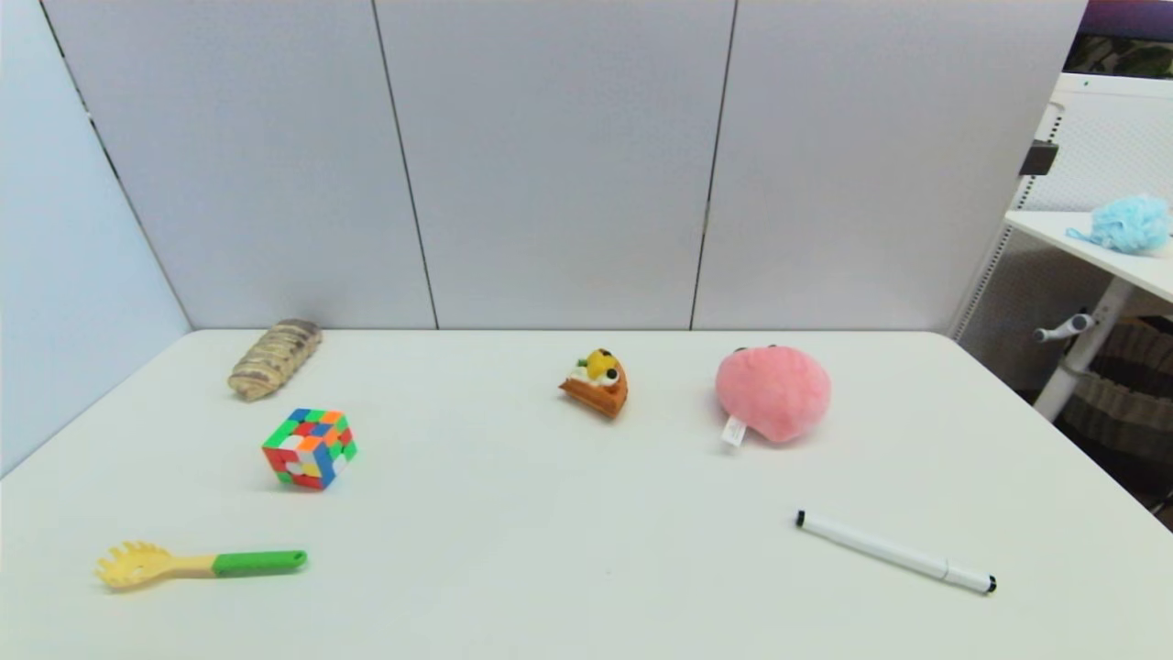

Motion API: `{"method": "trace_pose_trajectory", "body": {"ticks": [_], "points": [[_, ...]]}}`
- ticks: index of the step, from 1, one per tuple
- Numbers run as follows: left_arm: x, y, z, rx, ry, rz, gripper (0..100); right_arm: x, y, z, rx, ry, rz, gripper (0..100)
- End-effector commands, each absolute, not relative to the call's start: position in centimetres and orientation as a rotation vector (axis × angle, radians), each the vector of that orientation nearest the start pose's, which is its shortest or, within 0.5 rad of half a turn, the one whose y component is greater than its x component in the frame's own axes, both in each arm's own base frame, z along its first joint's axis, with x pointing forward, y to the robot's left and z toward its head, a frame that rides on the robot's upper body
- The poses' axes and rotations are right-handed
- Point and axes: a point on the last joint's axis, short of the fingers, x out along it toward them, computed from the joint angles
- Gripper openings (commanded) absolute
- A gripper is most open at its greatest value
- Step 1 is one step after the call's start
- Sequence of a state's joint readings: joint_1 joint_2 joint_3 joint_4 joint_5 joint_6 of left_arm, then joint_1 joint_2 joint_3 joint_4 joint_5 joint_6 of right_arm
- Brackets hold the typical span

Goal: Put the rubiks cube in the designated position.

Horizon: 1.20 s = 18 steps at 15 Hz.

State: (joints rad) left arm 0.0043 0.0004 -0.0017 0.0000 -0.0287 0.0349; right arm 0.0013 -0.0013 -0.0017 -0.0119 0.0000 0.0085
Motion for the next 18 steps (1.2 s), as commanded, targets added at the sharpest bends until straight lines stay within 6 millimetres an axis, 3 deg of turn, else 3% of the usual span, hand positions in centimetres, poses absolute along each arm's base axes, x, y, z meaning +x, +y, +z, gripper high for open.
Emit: {"method": "trace_pose_trajectory", "body": {"ticks": [1, 14, 16, 18], "points": [[-2.3, -0.1, 7.6, 0.035, 0.0, -0.025, 100, -2.3, 0.0, 7.7, 0.009, -0.014, 0.002, 100], [-2.2, -0.1, 7.7, 0.052, 0.012, -0.028, 100, -2.3, 0.0, 7.7, 0.009, -0.014, 0.002, 100], [-1.8, -0.1, 10.0, 0.051, 0.033, -0.03, 100, -2.3, 0.0, 7.7, 0.009, -0.014, 0.002, 100], [0.1, -0.1, 16.1, 0.048, 0.075, -0.056, 100, -2.3, 0.0, 7.7, 0.009, -0.014, 0.002, 100]]}}
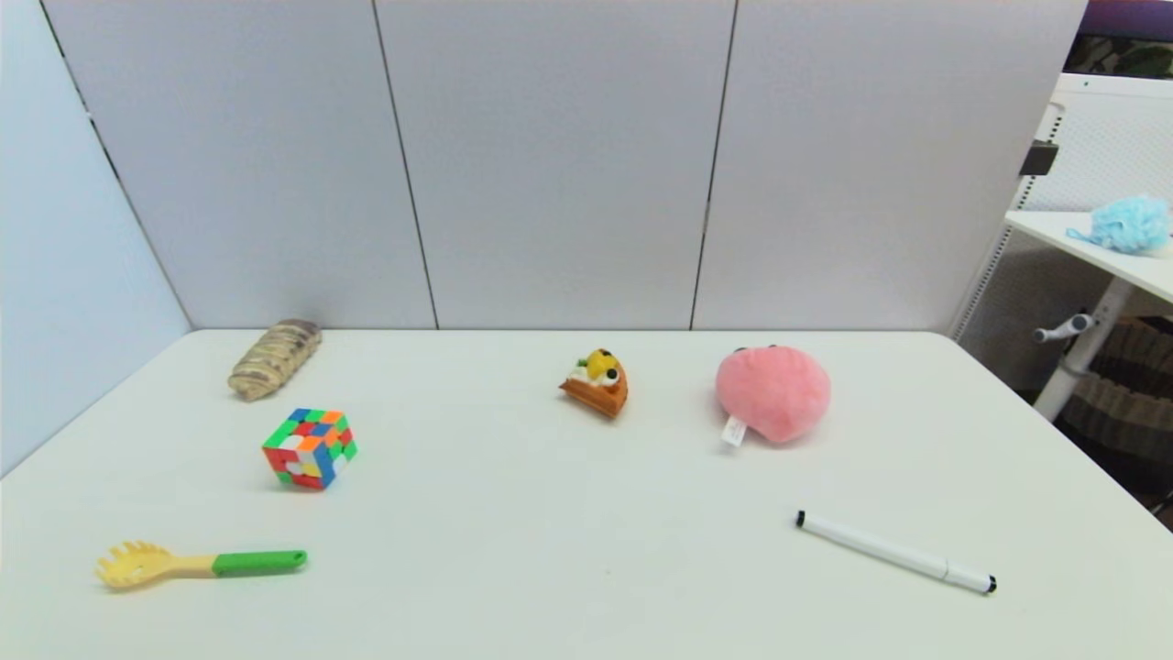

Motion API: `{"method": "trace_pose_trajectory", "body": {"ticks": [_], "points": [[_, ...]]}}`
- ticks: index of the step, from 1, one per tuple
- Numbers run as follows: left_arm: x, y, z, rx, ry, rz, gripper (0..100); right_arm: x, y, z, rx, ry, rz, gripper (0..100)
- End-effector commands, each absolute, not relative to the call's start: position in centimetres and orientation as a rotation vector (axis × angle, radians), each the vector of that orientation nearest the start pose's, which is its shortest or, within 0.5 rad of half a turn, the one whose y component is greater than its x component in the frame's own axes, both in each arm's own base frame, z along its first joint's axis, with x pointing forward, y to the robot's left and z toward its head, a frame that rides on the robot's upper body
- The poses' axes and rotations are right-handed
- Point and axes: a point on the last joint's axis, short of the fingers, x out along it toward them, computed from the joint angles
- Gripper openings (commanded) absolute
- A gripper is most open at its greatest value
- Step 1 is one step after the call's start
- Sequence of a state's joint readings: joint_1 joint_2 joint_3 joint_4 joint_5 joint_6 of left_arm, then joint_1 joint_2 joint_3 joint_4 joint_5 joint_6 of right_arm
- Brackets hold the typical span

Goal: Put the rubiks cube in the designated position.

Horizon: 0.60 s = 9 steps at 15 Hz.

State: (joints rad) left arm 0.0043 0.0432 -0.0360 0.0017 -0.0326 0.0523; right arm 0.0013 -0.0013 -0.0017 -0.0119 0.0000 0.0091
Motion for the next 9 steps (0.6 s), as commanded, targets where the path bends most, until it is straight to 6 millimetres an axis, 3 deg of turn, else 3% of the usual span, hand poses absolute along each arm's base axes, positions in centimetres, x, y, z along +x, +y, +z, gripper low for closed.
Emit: {"method": "trace_pose_trajectory", "body": {"ticks": [1, 4, 7, 9], "points": [[1.2, -0.2, 18.9, 0.041, 0.076, -0.097, 100, -2.3, 0.0, 7.7, 0.009, -0.014, 0.002, 100], [5.9, -0.8, 25.2, 0.009, 0.099, -0.149, 100, -2.3, 0.0, 7.7, 0.009, -0.014, 0.002, 100], [11.9, -1.5, 28.7, 0.014, 0.157, -0.157, 100, -2.3, 0.0, 7.7, 0.009, -0.014, 0.002, 100], [16.3, -2.0, 29.4, 0.018, 0.252, -0.161, 100, -2.3, 0.0, 7.7, 0.009, -0.014, 0.002, 100]]}}
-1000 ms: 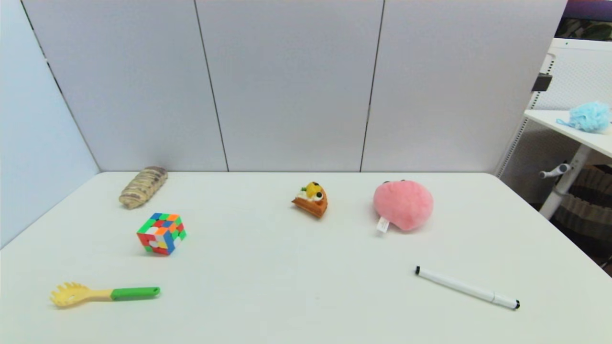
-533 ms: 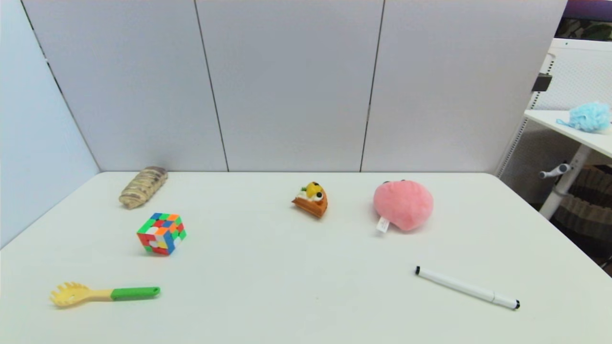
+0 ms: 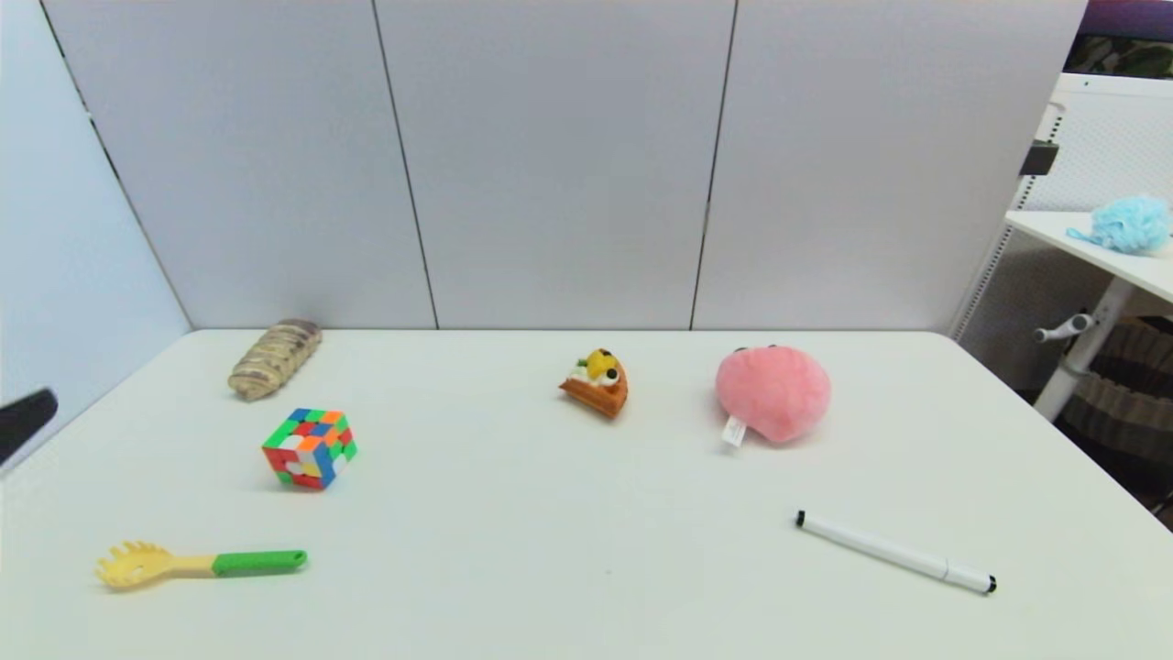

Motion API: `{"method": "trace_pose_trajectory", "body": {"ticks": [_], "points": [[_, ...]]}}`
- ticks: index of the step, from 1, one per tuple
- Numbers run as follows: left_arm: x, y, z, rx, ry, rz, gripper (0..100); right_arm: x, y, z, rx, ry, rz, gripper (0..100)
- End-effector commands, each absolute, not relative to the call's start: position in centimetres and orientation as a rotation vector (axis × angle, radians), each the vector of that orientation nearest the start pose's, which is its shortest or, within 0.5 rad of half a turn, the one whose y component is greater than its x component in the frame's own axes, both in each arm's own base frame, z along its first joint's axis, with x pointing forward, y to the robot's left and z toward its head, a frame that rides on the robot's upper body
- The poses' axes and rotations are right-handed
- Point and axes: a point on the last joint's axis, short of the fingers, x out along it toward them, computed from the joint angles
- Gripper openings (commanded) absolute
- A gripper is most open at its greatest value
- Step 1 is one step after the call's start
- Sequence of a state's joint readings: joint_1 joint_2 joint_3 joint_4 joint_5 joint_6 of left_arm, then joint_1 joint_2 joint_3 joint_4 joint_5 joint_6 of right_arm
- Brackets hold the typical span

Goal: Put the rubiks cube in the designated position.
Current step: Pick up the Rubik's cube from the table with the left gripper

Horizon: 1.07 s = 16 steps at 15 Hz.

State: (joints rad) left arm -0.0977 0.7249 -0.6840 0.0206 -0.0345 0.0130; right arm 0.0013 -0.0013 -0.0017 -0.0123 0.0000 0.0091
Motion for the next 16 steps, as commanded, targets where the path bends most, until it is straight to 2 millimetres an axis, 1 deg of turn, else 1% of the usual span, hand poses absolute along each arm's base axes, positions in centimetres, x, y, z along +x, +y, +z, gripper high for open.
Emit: {"method": "trace_pose_trajectory", "body": {"ticks": [1, 3, 4, 6, 8, 11, 12, 14, 16], "points": [[17.5, -2.2, 29.2, 0.02, 0.302, -0.161, 100, -2.3, 0.0, 7.7, 0.009, -0.014, 0.002, 100], [21.0, -2.6, 28.8, 0.026, 0.443, -0.172, 100, -2.3, 0.0, 7.7, 0.009, -0.014, 0.002, 100], [22.1, -2.8, 28.5, 0.025, 0.498, -0.183, 100, -2.3, 0.0, 7.7, 0.009, -0.014, 0.002, 100], [24.3, -3.0, 27.0, 0.026, 0.627, -0.186, 100, -2.3, 0.0, 7.7, 0.009, -0.014, 0.002, 100], [26.3, -3.2, 24.8, 0.028, 0.767, -0.181, 100, -2.3, 0.0, 7.7, 0.009, -0.014, 0.002, 100], [28.2, -3.3, 21.8, 0.041, 0.913, -0.179, 100, -2.3, 0.0, 7.7, 0.009, -0.014, 0.002, 100], [28.8, -3.3, 21.0, 0.076, 0.947, -0.195, 100, -2.3, 0.0, 7.7, 0.009, -0.014, 0.002, 100], [29.9, -2.1, 19.6, 0.162, 0.983, -0.221, 100, -2.3, 0.0, 7.7, 0.009, -0.014, 0.002, 100], [30.6, -1.4, 19.0, 0.158, 0.997, -0.259, 100, -2.3, 0.0, 7.7, 0.009, -0.014, 0.002, 100]]}}
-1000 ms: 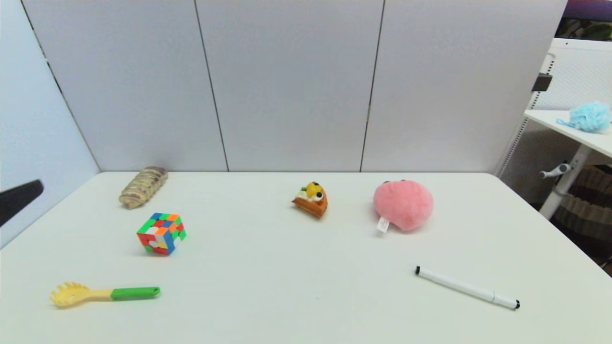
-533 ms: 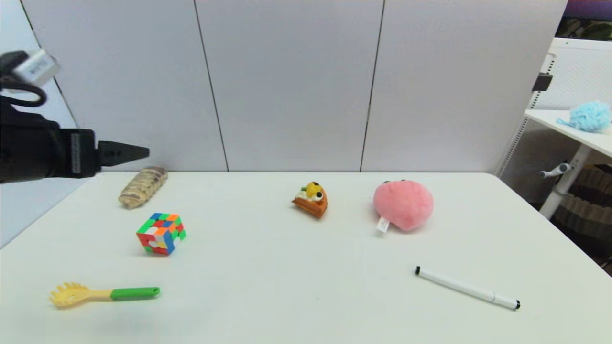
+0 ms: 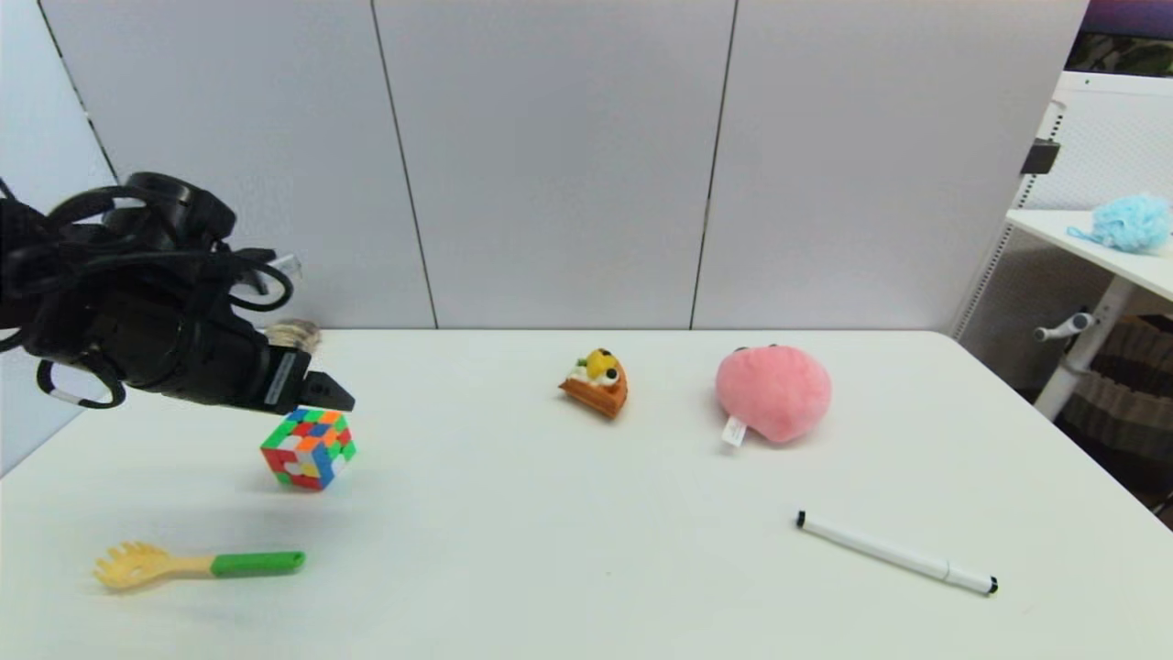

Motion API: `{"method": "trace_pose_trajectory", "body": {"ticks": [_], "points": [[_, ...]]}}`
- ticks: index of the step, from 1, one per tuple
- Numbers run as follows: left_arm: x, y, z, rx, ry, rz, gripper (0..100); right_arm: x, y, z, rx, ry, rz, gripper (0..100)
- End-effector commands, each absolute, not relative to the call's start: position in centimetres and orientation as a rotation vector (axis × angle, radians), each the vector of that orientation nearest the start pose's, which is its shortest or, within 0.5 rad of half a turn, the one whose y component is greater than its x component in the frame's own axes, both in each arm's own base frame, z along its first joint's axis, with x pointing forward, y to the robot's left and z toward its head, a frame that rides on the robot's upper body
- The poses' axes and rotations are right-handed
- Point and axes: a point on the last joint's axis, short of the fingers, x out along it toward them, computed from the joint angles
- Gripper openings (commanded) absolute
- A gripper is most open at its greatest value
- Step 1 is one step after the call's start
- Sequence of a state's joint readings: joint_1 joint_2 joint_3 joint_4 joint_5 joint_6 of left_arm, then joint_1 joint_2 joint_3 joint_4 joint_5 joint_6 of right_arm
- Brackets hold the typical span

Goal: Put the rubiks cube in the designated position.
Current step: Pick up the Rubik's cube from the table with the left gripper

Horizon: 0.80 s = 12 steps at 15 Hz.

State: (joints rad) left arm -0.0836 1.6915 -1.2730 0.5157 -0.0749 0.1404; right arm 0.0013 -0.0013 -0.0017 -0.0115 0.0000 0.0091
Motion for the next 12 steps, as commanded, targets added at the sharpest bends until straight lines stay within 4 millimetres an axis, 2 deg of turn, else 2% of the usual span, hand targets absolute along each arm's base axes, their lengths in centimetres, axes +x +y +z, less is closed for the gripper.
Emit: {"method": "trace_pose_trajectory", "body": {"ticks": [1, 5, 12], "points": [[30.8, -1.2, 18.6, 0.153, 1.007, -0.262, 100, -2.3, 0.0, 7.7, 0.009, -0.014, 0.002, 100], [31.9, -1.1, 16.9, 0.148, 1.06, -0.262, 100, -2.3, 0.0, 7.7, 0.009, -0.014, 0.002, 100], [32.7, -1.1, 15.2, 0.151, 1.113, -0.27, 100, -2.3, 0.0, 7.7, 0.009, -0.014, 0.002, 100]]}}
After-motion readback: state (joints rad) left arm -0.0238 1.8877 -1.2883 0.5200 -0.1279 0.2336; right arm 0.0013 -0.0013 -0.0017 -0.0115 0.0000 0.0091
